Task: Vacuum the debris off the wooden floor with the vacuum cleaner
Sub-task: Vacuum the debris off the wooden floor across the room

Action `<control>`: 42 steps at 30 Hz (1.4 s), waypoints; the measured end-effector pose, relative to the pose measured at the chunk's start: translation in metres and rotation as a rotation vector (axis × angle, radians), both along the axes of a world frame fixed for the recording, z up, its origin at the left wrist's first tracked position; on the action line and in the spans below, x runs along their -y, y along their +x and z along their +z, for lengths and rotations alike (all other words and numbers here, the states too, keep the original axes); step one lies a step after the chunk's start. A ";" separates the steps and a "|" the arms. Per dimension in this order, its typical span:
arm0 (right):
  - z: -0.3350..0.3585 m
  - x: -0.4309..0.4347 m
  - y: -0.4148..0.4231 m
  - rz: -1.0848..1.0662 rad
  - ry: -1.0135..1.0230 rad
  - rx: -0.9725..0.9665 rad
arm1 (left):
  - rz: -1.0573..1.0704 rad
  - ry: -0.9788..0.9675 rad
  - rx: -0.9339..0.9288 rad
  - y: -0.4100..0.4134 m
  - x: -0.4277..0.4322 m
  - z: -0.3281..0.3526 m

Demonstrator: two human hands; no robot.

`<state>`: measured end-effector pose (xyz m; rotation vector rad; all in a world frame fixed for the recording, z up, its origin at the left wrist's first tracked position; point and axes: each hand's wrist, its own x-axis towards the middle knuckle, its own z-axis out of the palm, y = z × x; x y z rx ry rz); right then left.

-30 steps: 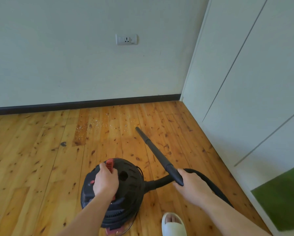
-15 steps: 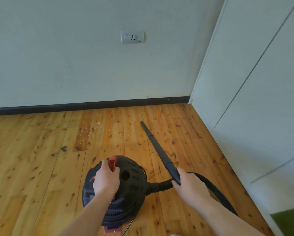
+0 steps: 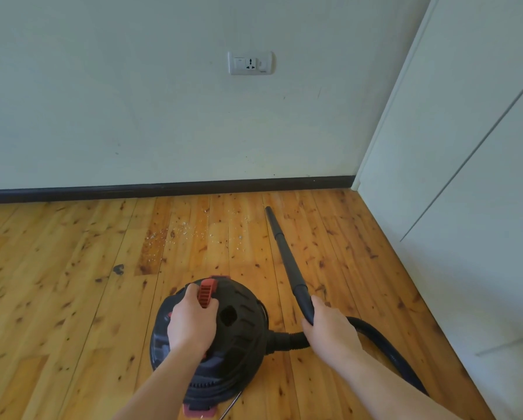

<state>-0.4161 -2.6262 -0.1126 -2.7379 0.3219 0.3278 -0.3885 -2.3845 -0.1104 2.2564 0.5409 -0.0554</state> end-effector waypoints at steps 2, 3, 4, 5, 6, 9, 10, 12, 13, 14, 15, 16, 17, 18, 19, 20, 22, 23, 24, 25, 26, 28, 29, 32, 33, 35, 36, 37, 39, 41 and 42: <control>-0.002 -0.005 0.010 0.004 -0.004 -0.001 | 0.014 -0.018 -0.003 0.002 0.001 0.000; -0.004 -0.007 0.016 0.006 -0.012 0.005 | 0.016 -0.022 0.000 0.004 0.001 0.000; -0.006 -0.008 0.021 0.009 -0.022 0.005 | 0.015 -0.024 -0.003 0.005 0.001 -0.001; -0.008 -0.009 0.026 0.012 -0.030 0.007 | 0.013 -0.030 -0.011 0.005 0.001 0.000; -0.008 -0.009 0.029 0.016 -0.039 0.004 | 0.013 -0.040 -0.020 0.006 0.000 -0.001; -0.005 -0.008 0.029 0.016 -0.038 -0.013 | -0.001 -0.066 -0.060 0.003 -0.004 -0.003; 0.000 -0.009 0.027 0.019 -0.034 -0.011 | -0.010 -0.075 -0.069 0.001 -0.007 -0.001; 0.008 -0.010 0.021 0.032 -0.037 -0.011 | -0.027 -0.088 -0.092 -0.006 -0.012 0.002; 0.011 -0.010 0.018 0.037 -0.037 -0.009 | -0.031 -0.102 -0.103 -0.009 -0.014 0.004; 0.017 -0.010 0.012 0.042 -0.039 -0.013 | -0.036 -0.117 -0.118 -0.015 -0.016 0.008; 0.022 -0.010 0.007 0.046 -0.037 -0.018 | -0.046 -0.125 -0.137 -0.018 -0.017 0.012; 0.029 -0.011 0.001 0.053 -0.036 -0.027 | -0.061 -0.130 -0.152 -0.023 -0.019 0.016; 0.036 -0.012 -0.006 0.056 -0.034 -0.034 | -0.084 -0.129 -0.171 -0.028 -0.021 0.020; 0.042 -0.012 -0.013 0.060 -0.033 -0.039 | -0.104 -0.127 -0.186 -0.033 -0.023 0.024; 0.049 -0.013 -0.020 0.063 -0.035 -0.041 | -0.116 -0.127 -0.203 -0.039 -0.025 0.027; 0.054 -0.013 -0.027 0.070 -0.036 -0.042 | -0.122 -0.124 -0.222 -0.045 -0.028 0.029; 0.068 -0.015 -0.046 0.082 -0.041 -0.048 | -0.138 -0.086 -0.257 -0.062 -0.034 0.032; 0.073 -0.016 -0.053 0.088 -0.045 -0.056 | -0.147 -0.063 -0.269 -0.070 -0.037 0.030; 0.079 -0.017 -0.065 0.094 -0.053 -0.062 | -0.156 -0.037 -0.275 -0.082 -0.041 0.031; 0.081 -0.018 -0.069 0.100 -0.061 -0.070 | -0.165 -0.019 -0.286 -0.086 -0.044 0.028; 0.087 -0.019 -0.080 0.111 -0.076 -0.074 | -0.180 -0.002 -0.295 -0.099 -0.047 0.029; 0.098 -0.020 -0.095 0.125 -0.096 -0.076 | -0.207 0.024 -0.293 -0.118 -0.054 0.032; 0.101 -0.021 -0.102 0.129 -0.103 -0.078 | -0.216 0.036 -0.296 -0.127 -0.056 0.032; 0.118 -0.023 -0.126 0.157 -0.154 -0.056 | -0.248 0.074 -0.317 -0.159 -0.063 0.033; 0.123 -0.024 -0.132 0.160 -0.176 -0.044 | -0.253 0.076 -0.321 -0.167 -0.065 0.033; 0.133 -0.028 -0.145 0.156 -0.205 -0.024 | -0.262 0.035 -0.316 -0.184 -0.067 0.035; 0.137 -0.029 -0.150 0.157 -0.217 -0.022 | -0.262 0.013 -0.308 -0.190 -0.068 0.037; 0.139 -0.029 -0.154 0.166 -0.226 -0.020 | -0.266 0.001 -0.301 -0.194 -0.068 0.038; 0.142 -0.029 -0.164 0.196 -0.246 -0.012 | -0.280 0.005 -0.279 -0.201 -0.067 0.040; 0.143 -0.030 -0.177 0.242 -0.276 0.002 | -0.275 0.018 -0.265 -0.208 -0.065 0.043; 0.141 -0.030 -0.182 0.268 -0.296 0.016 | -0.271 0.021 -0.257 -0.210 -0.064 0.044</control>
